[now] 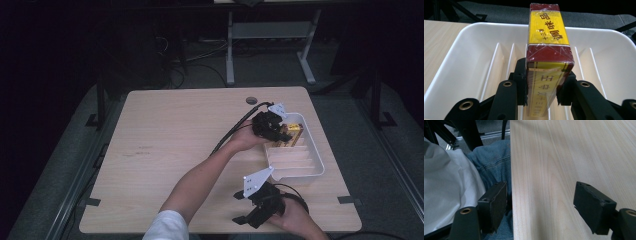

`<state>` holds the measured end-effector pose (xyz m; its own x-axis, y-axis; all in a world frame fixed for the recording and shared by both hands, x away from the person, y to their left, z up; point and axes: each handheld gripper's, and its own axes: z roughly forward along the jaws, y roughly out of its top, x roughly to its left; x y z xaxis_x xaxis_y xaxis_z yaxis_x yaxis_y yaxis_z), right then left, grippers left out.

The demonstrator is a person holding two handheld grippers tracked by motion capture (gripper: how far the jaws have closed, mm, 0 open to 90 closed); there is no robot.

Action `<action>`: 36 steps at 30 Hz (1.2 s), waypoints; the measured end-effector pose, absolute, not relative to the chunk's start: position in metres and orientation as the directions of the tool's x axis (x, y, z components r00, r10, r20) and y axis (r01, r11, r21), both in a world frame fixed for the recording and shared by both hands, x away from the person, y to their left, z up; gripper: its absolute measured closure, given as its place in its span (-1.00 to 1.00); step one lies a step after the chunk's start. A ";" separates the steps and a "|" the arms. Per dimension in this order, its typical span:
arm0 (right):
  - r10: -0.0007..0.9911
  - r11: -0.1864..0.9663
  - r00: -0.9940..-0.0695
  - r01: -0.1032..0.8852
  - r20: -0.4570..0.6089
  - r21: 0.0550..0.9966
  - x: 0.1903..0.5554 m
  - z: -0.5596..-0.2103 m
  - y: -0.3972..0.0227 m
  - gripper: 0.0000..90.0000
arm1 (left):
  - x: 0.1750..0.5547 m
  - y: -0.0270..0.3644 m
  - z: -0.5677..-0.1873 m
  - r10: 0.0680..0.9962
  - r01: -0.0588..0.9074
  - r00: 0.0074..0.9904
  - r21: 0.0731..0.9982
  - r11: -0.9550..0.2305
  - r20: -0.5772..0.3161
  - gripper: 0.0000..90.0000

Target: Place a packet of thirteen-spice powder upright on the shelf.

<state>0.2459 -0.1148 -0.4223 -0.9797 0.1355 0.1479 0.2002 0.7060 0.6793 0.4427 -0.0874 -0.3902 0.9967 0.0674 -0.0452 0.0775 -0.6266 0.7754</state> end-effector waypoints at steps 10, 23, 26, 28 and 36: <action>0.135 0.706 -0.980 0.198 0.146 0.680 0.246 -0.423 -0.116 -0.43 | 0.444 -0.088 -0.400 0.075 0.090 0.996 0.771 -0.631 -0.055 0.49; 0.132 0.711 -0.980 0.199 0.151 0.674 0.246 -0.423 -0.114 -0.43 | 0.445 -0.085 -0.410 0.084 0.100 0.995 0.770 -0.630 -0.061 0.48; 0.131 0.710 -0.980 0.200 0.152 0.675 0.246 -0.423 -0.113 -0.43 | 0.445 -0.085 -0.410 0.085 0.101 0.995 0.769 -0.631 -0.062 0.48; 0.130 0.711 -0.980 0.199 0.152 0.675 0.246 -0.423 -0.113 -0.43 | 0.444 -0.085 -0.411 0.084 0.100 0.995 0.767 -0.634 -0.061 0.48; 0.129 0.710 -0.980 0.200 0.153 0.675 0.245 -0.423 -0.113 -0.42 | 0.443 -0.083 -0.412 0.082 0.096 0.995 0.758 -0.646 -0.056 0.46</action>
